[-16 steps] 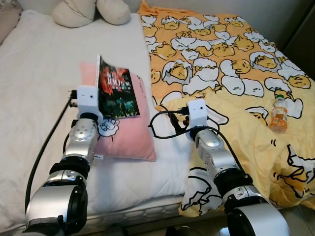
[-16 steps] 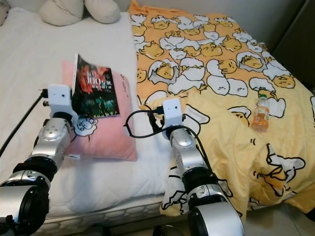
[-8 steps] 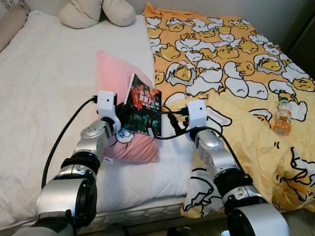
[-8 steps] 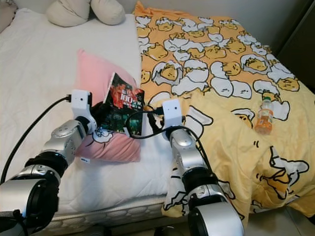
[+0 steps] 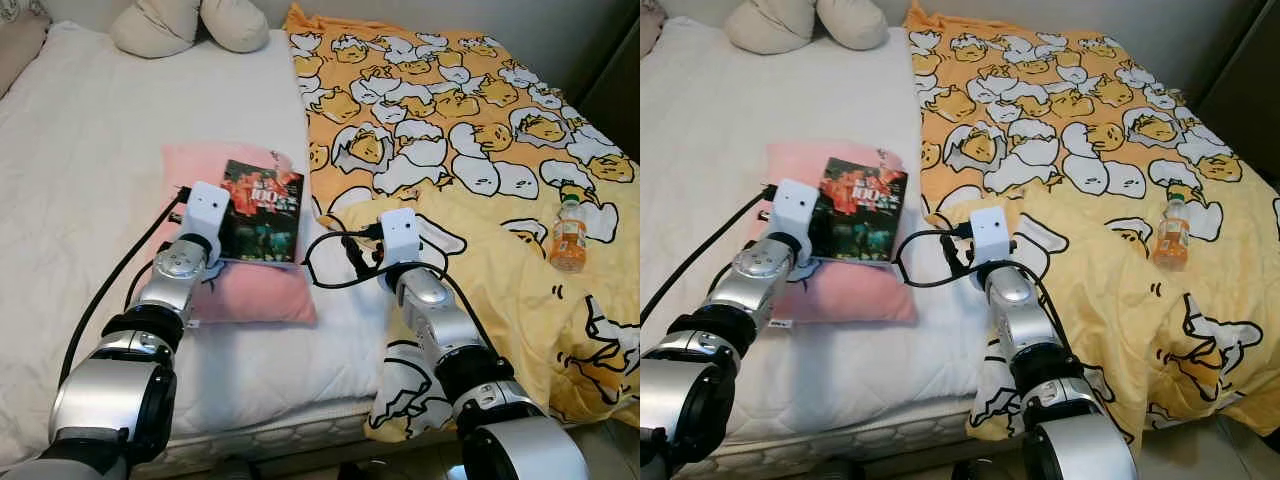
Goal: Clean up the room
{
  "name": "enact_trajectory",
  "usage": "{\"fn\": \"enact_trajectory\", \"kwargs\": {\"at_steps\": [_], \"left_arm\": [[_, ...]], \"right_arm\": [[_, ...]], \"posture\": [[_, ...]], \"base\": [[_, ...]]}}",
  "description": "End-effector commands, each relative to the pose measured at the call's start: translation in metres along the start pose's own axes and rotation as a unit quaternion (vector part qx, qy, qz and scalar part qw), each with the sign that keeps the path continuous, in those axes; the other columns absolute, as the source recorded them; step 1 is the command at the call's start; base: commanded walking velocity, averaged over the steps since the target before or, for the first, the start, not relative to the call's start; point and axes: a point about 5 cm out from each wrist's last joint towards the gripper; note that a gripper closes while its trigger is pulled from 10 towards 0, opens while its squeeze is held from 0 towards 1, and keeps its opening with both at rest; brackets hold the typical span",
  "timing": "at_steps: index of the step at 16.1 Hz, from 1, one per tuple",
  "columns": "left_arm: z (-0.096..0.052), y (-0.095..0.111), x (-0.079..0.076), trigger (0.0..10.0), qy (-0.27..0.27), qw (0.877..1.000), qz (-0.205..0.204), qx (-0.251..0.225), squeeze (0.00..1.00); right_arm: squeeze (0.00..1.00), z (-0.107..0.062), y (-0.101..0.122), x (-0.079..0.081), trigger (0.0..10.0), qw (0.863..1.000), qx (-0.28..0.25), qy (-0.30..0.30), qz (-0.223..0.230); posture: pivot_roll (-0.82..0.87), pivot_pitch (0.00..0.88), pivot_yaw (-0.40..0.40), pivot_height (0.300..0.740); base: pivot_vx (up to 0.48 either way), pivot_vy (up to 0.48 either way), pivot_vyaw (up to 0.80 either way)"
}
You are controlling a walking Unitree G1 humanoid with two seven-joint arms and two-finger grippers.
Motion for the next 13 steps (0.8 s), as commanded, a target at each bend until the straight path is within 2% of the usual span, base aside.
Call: {"fn": "enact_trajectory", "kwargs": {"at_steps": [1,5,6,7,8,9,11,13], "left_arm": [[-0.002,-0.008,0.004,10.0,0.010,1.000,0.003,0.015,0.00],[-0.002,-0.008,0.011,10.0,0.035,0.997,-0.064,0.012,0.00],[-0.002,-0.005,0.015,10.0,0.048,0.996,-0.082,0.000,1.00],[-0.003,0.011,0.018,10.0,0.057,0.995,-0.059,-0.063,1.00],[-0.004,0.030,0.017,10.0,0.057,0.989,-0.002,-0.133,1.00],[-0.005,0.036,0.016,10.0,0.058,0.986,0.026,-0.155,1.00],[-0.005,0.035,0.017,10.0,0.061,0.987,0.020,-0.150,1.00],[-0.006,0.021,0.018,10.0,0.051,0.991,-0.036,-0.121,1.00]], "right_arm": [[0.00,-0.001,-0.003,-0.001,10.0,1.000,0.005,0.002,-0.002],[0.00,-0.001,-0.003,-0.001,10.0,1.000,0.006,0.003,-0.004],[0.00,-0.001,-0.003,-0.001,10.0,1.000,0.006,0.003,-0.004],[0.00,-0.002,-0.003,-0.001,10.0,1.000,0.007,0.003,-0.004],[0.00,-0.002,-0.004,-0.002,10.0,1.000,0.007,0.003,-0.004],[0.00,-0.002,-0.004,-0.002,10.0,1.000,0.004,0.004,-0.001],[0.00,-0.003,-0.002,0.000,10.0,1.000,-0.008,0.017,0.008],[0.00,-0.005,0.000,0.006,10.0,0.999,-0.021,0.043,0.014]], "posture": [[-0.01,0.048,-0.070,0.732],[-0.01,0.048,-0.070,0.732],[-0.01,0.048,-0.070,0.732],[-0.01,0.041,-0.071,0.732],[-0.01,0.041,-0.071,0.732],[-0.01,0.037,-0.071,0.732],[-0.01,0.034,-0.071,0.732],[-0.01,0.030,-0.072,0.732]], "base": [[0.000,0.000,0.00],[0.000,0.000,0.00],[0.000,0.000,0.00],[0.000,0.000,0.00],[0.000,0.000,0.00],[0.000,0.000,0.00],[0.000,0.000,0.00],[0.000,0.000,0.00]]}}
Point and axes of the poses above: a point about 5 cm out from each wrist's last joint towards the gripper, its own z axis pointing out of the wrist towards the gripper, its own y axis along the axis of the wrist's last joint, x = y × z, and after that the axes turned 13 degrees about -z, right-handed
